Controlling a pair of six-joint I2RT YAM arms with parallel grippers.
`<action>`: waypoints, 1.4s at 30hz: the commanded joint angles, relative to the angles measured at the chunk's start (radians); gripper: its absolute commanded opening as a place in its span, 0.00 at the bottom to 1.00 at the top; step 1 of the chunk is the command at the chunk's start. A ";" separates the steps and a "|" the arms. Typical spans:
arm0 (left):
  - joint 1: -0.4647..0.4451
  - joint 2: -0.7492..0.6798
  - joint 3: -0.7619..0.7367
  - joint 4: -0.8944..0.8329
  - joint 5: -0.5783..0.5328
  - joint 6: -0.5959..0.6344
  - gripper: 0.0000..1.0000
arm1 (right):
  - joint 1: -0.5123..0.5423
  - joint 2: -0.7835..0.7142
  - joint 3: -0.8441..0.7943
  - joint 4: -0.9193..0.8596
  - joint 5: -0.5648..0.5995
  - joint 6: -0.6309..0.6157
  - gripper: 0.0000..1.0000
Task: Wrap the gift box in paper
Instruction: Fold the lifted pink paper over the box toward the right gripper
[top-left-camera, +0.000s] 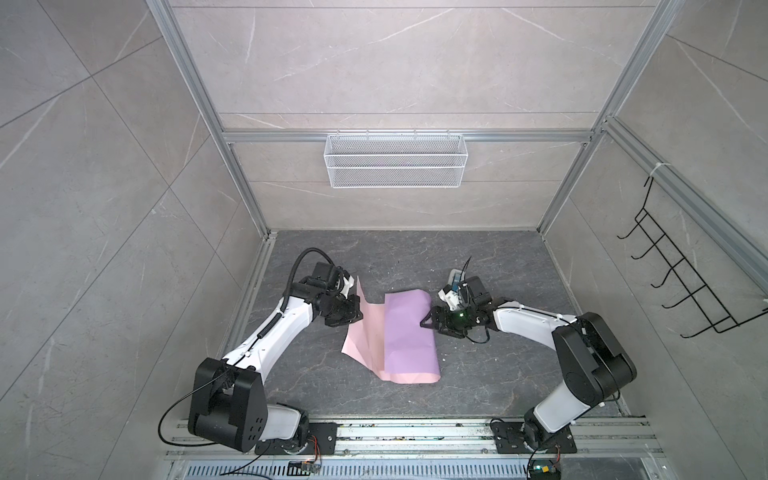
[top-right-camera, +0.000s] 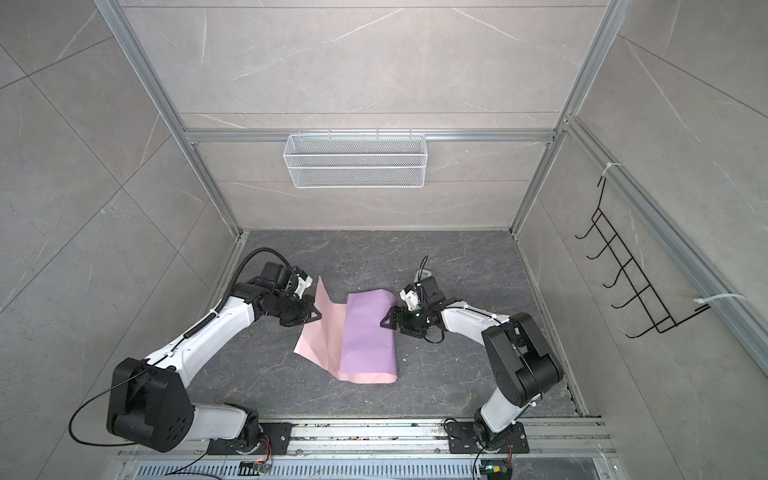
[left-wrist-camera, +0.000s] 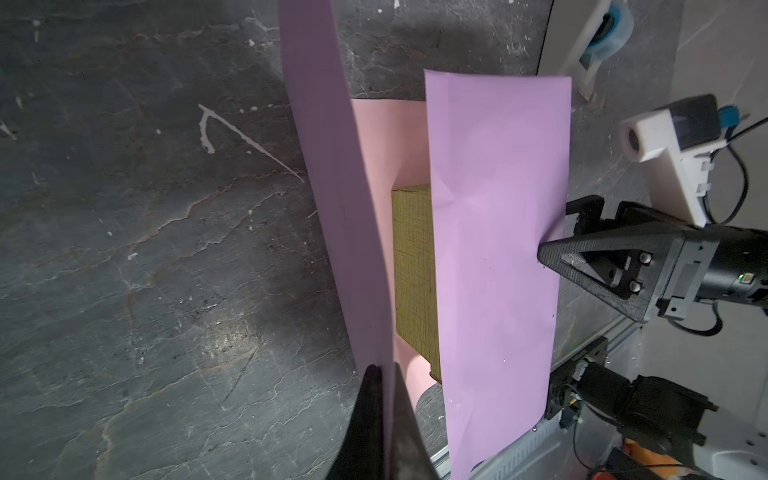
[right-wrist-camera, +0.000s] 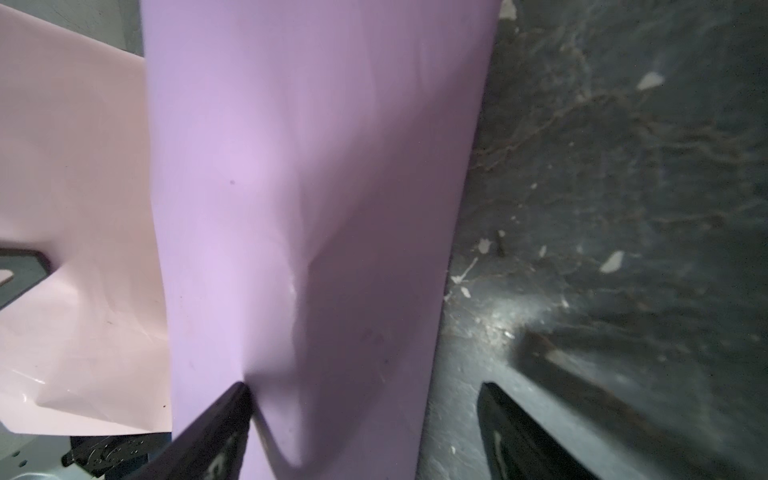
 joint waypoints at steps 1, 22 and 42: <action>-0.037 -0.015 0.063 -0.101 -0.122 0.029 0.02 | 0.005 0.066 -0.028 -0.097 0.174 0.002 0.86; -0.425 0.271 0.397 -0.352 -0.486 -0.011 0.00 | 0.006 0.068 -0.027 -0.093 0.171 0.005 0.86; -0.550 0.495 0.618 -0.457 -0.524 -0.012 0.04 | 0.013 0.069 -0.023 -0.089 0.172 0.009 0.86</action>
